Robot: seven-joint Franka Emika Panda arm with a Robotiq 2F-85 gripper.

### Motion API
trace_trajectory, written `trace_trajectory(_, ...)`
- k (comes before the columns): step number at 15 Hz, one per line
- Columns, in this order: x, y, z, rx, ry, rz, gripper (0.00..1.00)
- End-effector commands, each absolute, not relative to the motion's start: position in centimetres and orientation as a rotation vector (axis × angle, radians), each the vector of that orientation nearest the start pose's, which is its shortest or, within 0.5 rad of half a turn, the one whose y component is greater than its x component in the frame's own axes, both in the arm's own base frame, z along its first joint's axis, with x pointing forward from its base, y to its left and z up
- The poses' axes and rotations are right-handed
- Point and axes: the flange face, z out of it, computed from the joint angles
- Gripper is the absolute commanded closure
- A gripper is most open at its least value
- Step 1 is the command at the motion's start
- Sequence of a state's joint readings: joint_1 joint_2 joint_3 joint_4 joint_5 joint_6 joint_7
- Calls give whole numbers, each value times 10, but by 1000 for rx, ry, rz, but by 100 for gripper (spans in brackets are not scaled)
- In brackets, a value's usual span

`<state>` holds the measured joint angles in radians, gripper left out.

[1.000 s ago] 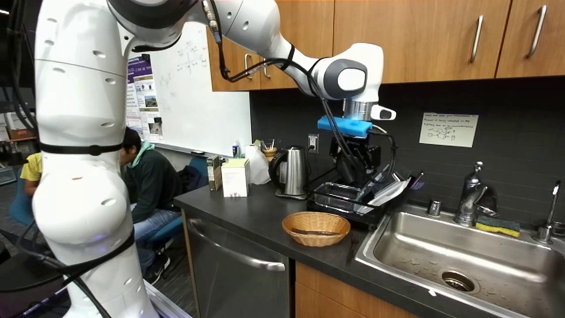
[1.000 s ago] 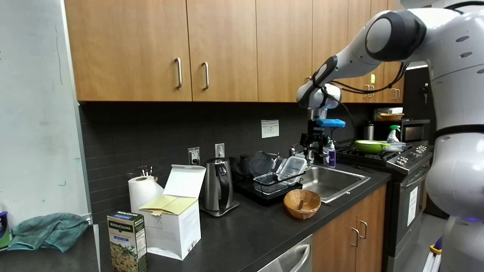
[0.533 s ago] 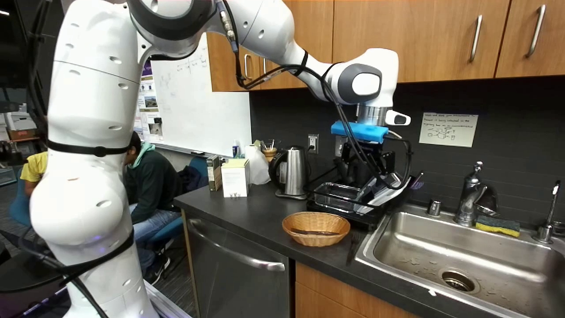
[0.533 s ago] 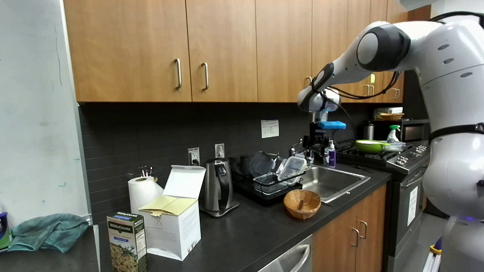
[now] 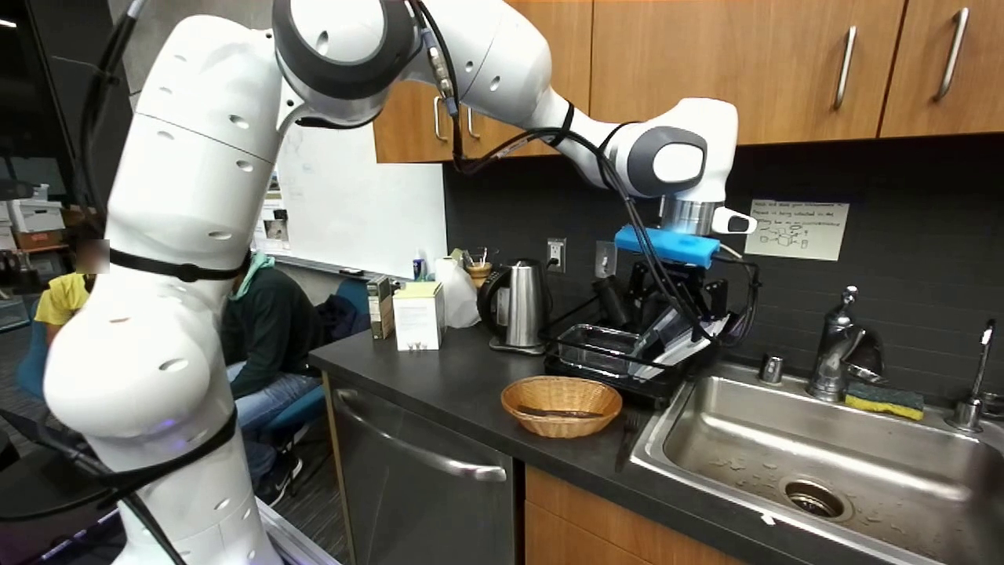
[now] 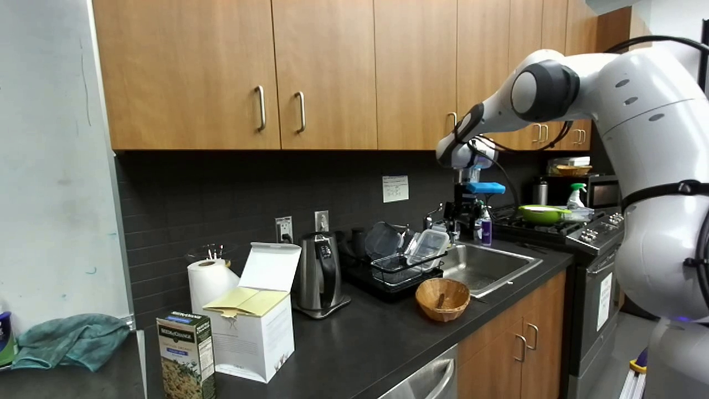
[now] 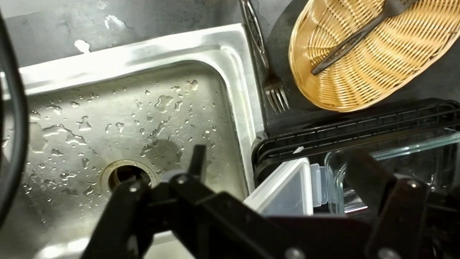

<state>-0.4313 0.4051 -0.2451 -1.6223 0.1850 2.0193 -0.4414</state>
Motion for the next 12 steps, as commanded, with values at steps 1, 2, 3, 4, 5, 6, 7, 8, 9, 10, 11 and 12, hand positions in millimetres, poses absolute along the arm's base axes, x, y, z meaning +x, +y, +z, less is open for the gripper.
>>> trace_trajectory(1, 555, -407, 397, -3029, 388, -86, 0)
trace_trajectory(2, 561, -406, 398, -3027, 360, -94, 0)
trace_trajectory(3, 568, -404, 400, -3028, 329, -101, 0)
trace_trajectory(4, 575, -401, 402, -3030, 296, -105, 0)
trace_trajectory(5, 581, -398, 404, -3032, 260, -112, 0)
trace_trajectory(6, 589, -393, 407, -3038, 219, -112, 0)
trace_trajectory(7, 596, -389, 408, -3041, 194, -113, 0)
trace_trajectory(8, 602, -387, 409, -3043, 170, -115, 0)
trace_trajectory(9, 606, -387, 410, -3048, 157, -116, 0)
trace_trajectory(10, 609, -389, 409, -3049, 159, -117, 0)
trace_trajectory(11, 610, -393, 408, -3051, 166, -117, 0)
trace_trajectory(12, 610, -397, 407, -3056, 166, -112, 0)
